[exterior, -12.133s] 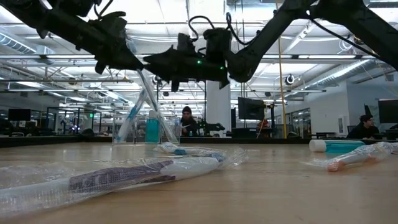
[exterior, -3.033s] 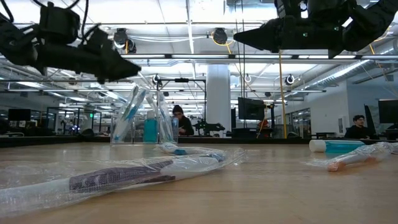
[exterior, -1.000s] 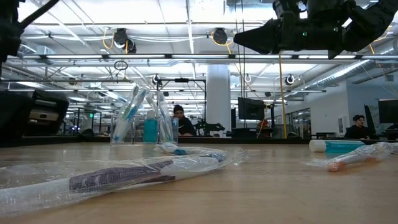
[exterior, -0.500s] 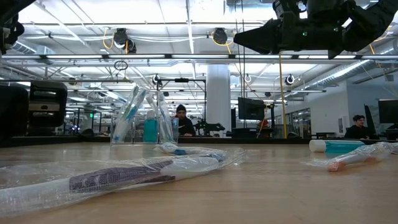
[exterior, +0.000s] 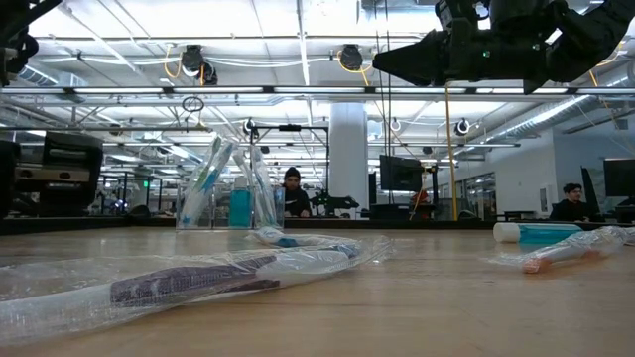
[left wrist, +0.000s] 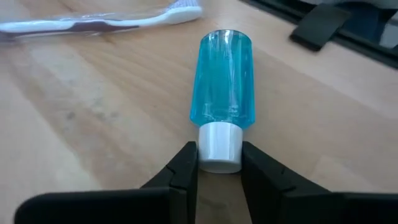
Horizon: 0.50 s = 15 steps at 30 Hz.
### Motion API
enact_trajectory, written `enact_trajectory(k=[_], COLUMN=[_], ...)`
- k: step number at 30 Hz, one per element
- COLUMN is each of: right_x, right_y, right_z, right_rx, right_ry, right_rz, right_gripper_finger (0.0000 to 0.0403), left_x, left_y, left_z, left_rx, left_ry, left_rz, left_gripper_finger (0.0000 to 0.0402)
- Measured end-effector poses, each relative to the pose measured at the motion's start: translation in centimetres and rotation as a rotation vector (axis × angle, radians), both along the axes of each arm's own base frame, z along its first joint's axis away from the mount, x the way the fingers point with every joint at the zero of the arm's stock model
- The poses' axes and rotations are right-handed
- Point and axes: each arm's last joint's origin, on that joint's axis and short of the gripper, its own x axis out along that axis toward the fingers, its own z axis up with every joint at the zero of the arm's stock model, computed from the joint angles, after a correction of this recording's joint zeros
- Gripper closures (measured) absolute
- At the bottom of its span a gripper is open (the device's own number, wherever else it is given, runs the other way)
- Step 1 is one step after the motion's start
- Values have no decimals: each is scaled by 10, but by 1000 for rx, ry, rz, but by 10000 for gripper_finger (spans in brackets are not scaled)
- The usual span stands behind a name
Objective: Pick & Place toothbrushing station
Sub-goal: Put the bottom small blue bottle into the transparent organizer
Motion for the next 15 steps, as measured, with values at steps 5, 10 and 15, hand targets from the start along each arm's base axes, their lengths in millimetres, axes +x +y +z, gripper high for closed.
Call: enact_trajectory(k=[5,10,15], right_x=[0,0,0], right_y=[0,0,0], right_z=[0,0,0], right_rx=[0,-1,-12], right_ry=[0,0,1], right_rz=[0,0,-1], right_gripper_finger=[248,248,248], left_x=[1,1,-1], left_y=[3,10,33], left_z=[9,35,53], left_rx=[22,76,204], left_ry=[-59,-211,-261], left_rz=[60,131,226], left_gripper_finger=[299,305,312])
